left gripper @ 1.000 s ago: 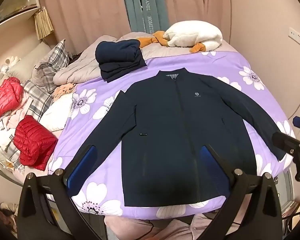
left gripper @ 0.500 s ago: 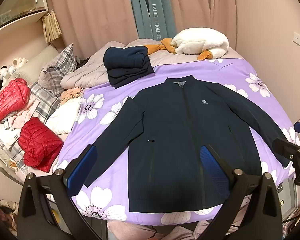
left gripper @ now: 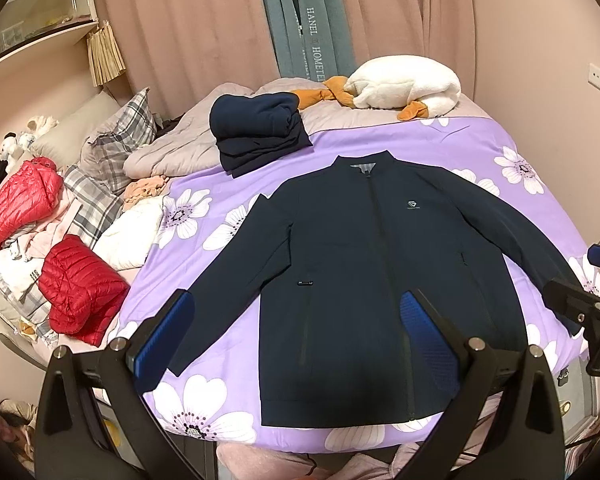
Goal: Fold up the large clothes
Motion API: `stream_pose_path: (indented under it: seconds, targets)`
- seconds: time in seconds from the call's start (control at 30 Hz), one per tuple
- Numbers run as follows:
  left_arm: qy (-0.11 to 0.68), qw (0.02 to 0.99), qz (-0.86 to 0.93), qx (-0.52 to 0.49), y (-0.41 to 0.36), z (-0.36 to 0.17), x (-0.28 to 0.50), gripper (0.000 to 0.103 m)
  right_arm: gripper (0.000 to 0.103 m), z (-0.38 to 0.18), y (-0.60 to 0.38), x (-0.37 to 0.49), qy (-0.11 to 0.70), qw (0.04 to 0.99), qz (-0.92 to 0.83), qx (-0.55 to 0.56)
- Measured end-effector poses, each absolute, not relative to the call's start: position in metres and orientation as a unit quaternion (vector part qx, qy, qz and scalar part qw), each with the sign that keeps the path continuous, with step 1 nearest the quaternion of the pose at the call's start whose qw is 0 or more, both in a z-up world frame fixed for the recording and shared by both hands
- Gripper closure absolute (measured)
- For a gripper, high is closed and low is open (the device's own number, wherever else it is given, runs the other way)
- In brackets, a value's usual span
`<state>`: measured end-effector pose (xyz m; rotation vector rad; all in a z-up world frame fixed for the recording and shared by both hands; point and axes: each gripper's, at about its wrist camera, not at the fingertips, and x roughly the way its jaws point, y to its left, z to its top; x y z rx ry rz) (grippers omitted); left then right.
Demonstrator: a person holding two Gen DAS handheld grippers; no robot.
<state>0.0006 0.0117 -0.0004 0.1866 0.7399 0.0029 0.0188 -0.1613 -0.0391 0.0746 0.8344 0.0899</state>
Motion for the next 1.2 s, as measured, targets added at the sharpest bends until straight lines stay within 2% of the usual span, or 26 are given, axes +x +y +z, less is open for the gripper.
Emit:
stream_pose_path:
  seconds: [1.2]
  targets:
    - [0.359,0.929,0.004,0.092,0.0154,0.0011,0.0032,0.0,0.0,-0.0388,-0.1566,0.0226,0.405,0.912,0.047,0.033]
